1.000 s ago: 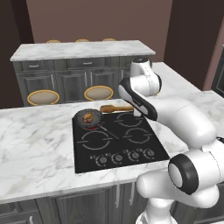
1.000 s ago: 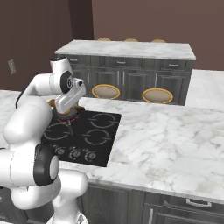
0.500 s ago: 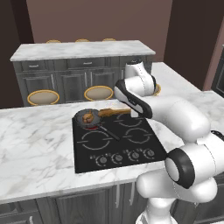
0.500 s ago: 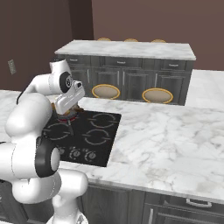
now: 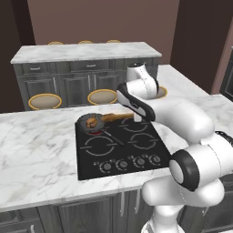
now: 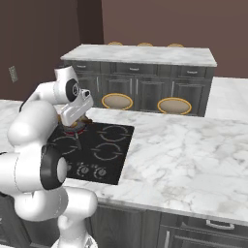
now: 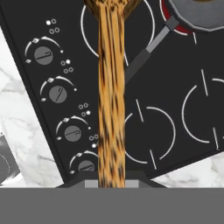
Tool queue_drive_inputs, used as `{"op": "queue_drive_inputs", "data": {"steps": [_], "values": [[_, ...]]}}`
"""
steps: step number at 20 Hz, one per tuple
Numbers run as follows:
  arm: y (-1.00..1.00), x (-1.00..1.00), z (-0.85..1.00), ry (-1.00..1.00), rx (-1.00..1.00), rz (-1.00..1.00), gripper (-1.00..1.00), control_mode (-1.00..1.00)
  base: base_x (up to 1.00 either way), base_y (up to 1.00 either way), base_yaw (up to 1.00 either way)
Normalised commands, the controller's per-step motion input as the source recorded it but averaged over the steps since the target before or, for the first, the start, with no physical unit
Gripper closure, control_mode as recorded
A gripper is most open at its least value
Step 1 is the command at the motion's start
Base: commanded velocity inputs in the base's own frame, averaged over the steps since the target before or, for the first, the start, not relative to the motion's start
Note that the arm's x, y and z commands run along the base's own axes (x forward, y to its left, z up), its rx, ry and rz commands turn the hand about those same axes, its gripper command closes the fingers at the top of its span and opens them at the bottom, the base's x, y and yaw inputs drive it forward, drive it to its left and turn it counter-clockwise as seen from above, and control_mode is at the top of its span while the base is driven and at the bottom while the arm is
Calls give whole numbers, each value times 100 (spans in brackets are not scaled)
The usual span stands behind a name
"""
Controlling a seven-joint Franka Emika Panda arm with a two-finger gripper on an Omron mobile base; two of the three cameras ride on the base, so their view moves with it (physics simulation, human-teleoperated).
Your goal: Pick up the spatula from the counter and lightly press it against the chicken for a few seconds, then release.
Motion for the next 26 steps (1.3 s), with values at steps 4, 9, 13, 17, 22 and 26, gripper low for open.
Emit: {"op": "queue_drive_inputs", "data": {"steps": [4, 9, 13, 17, 22, 26], "values": [[3, 9, -14, 5, -1, 0, 100, -100, 0, 0, 0], [4, 11, -2, 3, 0, 0, 100, -100, 0, 0, 0], [3, 12, -2, 2, 0, 0, 100, -100, 0, 0, 0], [1, 7, -8, 4, -1, 0, 100, -100, 0, 0, 0], [2, 6, -11, 3, -1, 0, 100, -100, 0, 0, 0], [5, 6, -3, 1, -1, 0, 100, -100, 0, 0, 0]]}}
